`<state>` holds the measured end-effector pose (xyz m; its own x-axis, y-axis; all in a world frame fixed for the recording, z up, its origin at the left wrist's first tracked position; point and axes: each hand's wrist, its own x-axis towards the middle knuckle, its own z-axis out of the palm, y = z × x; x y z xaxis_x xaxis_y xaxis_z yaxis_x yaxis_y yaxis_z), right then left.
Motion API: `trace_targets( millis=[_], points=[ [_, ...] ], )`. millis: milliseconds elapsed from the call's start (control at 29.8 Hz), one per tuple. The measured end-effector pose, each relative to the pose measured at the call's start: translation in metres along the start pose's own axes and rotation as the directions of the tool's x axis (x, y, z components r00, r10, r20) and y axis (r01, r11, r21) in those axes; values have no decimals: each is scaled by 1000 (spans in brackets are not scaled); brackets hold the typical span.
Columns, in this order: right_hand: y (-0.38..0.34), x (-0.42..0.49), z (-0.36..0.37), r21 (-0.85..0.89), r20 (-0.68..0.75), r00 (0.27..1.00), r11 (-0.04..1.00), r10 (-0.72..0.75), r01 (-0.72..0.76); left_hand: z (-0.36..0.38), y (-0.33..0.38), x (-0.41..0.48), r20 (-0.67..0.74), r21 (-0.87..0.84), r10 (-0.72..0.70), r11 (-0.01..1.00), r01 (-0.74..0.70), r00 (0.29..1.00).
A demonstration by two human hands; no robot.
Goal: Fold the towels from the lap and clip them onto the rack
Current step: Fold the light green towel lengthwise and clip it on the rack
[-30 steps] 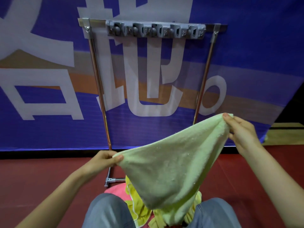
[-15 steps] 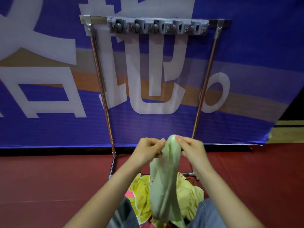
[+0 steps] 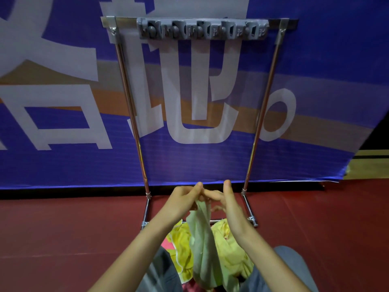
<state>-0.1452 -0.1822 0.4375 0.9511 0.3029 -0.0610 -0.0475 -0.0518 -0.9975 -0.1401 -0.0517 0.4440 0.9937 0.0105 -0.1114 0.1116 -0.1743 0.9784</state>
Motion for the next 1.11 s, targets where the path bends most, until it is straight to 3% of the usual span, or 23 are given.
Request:
trace_targets(
  millis=[268, 503, 603, 738, 872, 972, 1106],
  points=[
    [3, -2, -18, 117, 97, 995, 993, 21, -32, -18, -5, -10, 213, 175, 157, 965, -196, 964],
    [-5, 6, -30, -236, 186, 978, 963, -90, 134, -28, 12, -22, 413, 290, 192, 899, -329, 890],
    [-4, 8, -32, -333, 239, 971, 937, -22, 103, -28, 17, -25, 449, 313, 214, 871, -377, 867],
    [9, 9, -36, -292, 259, 955, 954, 143, -63, -31, 20, -25, 436, 310, 235, 867, -391, 868],
    [33, 9, -54, -420, 208, 946, 896, 249, -143, -39, 19, -24, 388, 352, 215, 864, -360, 896],
    [39, 5, -75, -471, 212, 955, 878, 209, -87, -51, 20, -21, 324, 406, 199, 854, -326, 925],
    [20, 1, -91, -436, 208, 978, 897, 29, 67, -62, 14, -16, 299, 507, 161, 808, -300, 940]
  ],
)
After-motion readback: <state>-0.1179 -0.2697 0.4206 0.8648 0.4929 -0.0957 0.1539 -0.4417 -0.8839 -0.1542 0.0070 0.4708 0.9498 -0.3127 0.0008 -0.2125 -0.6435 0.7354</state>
